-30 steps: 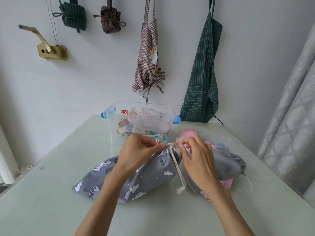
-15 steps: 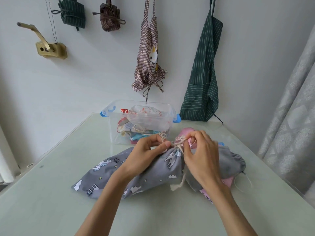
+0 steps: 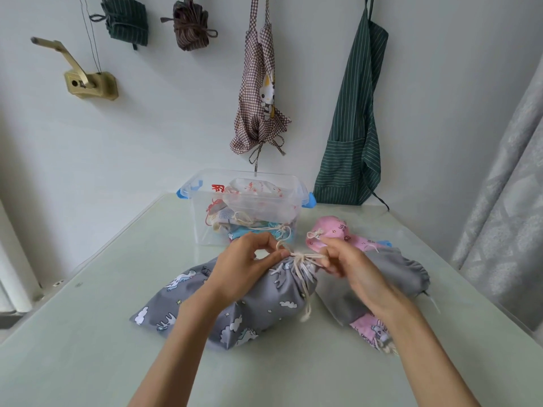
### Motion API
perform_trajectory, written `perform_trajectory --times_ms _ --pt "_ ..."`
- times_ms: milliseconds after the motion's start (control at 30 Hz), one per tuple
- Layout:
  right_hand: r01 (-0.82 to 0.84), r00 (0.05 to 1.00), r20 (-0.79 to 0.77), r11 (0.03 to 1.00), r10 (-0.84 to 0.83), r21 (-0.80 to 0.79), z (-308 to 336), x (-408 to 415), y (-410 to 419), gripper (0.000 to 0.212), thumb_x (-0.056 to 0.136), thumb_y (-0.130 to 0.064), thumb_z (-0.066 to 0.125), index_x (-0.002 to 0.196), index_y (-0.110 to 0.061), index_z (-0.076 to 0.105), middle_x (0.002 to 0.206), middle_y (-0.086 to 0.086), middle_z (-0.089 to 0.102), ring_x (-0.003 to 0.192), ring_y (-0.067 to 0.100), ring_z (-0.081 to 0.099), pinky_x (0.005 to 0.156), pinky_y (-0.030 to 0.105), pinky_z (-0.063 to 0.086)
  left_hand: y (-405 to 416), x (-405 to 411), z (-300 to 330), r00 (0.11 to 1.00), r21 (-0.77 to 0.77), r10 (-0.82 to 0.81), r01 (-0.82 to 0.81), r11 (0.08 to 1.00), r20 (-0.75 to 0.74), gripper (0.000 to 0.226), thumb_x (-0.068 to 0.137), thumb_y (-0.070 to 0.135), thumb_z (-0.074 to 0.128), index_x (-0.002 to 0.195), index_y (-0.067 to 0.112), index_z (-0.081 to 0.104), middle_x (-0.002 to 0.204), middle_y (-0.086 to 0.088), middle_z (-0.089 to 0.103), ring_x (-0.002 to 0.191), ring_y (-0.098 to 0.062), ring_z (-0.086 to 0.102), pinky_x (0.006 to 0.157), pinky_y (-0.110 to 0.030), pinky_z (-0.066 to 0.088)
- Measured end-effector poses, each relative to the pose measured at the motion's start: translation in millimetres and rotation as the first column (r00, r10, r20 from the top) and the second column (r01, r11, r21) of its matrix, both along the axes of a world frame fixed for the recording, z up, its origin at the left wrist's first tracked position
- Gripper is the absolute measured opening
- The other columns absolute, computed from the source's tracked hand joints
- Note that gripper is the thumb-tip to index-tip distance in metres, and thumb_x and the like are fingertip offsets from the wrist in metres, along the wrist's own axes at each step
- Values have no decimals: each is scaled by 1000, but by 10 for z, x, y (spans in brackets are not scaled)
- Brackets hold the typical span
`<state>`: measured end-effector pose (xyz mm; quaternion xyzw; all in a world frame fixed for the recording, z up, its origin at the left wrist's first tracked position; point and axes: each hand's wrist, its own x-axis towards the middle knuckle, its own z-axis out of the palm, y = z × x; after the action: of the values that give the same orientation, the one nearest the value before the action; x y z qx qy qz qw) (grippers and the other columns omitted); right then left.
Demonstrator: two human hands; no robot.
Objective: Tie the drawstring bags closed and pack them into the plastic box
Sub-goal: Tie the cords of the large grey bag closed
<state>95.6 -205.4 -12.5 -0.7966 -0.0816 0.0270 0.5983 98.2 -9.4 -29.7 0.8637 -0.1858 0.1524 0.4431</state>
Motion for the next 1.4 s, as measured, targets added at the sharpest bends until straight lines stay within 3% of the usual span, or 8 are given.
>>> perform_trajectory --times_ms 133,233,367,500,667,833,1033,1400 --pt "517 828 457 757 -324 -400 -55 18 11 71 95 -47 40 33 -14 29 36 -5 31 50 23 40 59 32 29 -113 -14 -13 1000 125 19 -20 992 10 20 86 46 61 76 28 61 87 13 65 86 -8 57 80 -35 48" --pt "247 953 151 963 -262 111 -10 61 8 69 96 -43 40 31 -18 38 33 -7 34 43 9 39 58 30 26 -189 -14 -33 1000 113 3 -3 994 3 21 87 44 60 77 26 60 85 11 65 83 -9 56 79 -38 49" --pt "72 996 -86 782 -24 620 98 60 -20 59 93 -40 43 40 -16 55 41 -4 47 47 10 33 60 27 25 -153 4 -10 999 32 7 -8 999 48 21 89 41 60 75 24 60 83 11 68 82 -11 60 75 -41 50" --pt "503 812 468 826 -350 -254 -53 31 -138 69 96 -38 46 32 -14 33 32 -3 34 37 11 35 66 31 35 -146 -12 -56 996 123 41 -50 991 74 22 87 49 57 70 35 54 84 14 63 83 -7 55 77 -36 49" --pt "265 953 58 908 -299 326 4 94 -222 55 95 -42 42 47 -16 48 40 -6 48 41 3 41 61 25 33 -217 -6 -33 996 85 54 -60 995 67 26 88 48 58 75 25 59 81 14 66 73 -4 54 75 -36 50" --pt "514 837 366 814 -406 -272 -178 109 -288 63 90 -48 51 37 -16 44 38 -4 43 46 15 47 60 30 41 -223 -124 -39 997 107 72 -73 992 14 26 86 51 58 75 27 62 82 16 68 79 -6 60 76 -33 50" --pt "-47 990 139 997 38 67 -161 -72 19 19 90 -31 57 90 -26 74 99 -16 71 98 4 60 79 10 42 288 -160 158 964 30 232 -230 973 -128 23 83 41 65 71 22 65 81 9 72 82 -13 66 78 -33 52" --pt "-40 898 174 470 404 -882 -789 -40 1016 54 96 -50 26 147 -33 20 155 -11 22 145 13 8 117 42 -5 1186 -253 -24 723 502 550 -321 803 -418 86 73 81 44 135 21 48 137 -1 54 125 -23 49 98 -32 40"
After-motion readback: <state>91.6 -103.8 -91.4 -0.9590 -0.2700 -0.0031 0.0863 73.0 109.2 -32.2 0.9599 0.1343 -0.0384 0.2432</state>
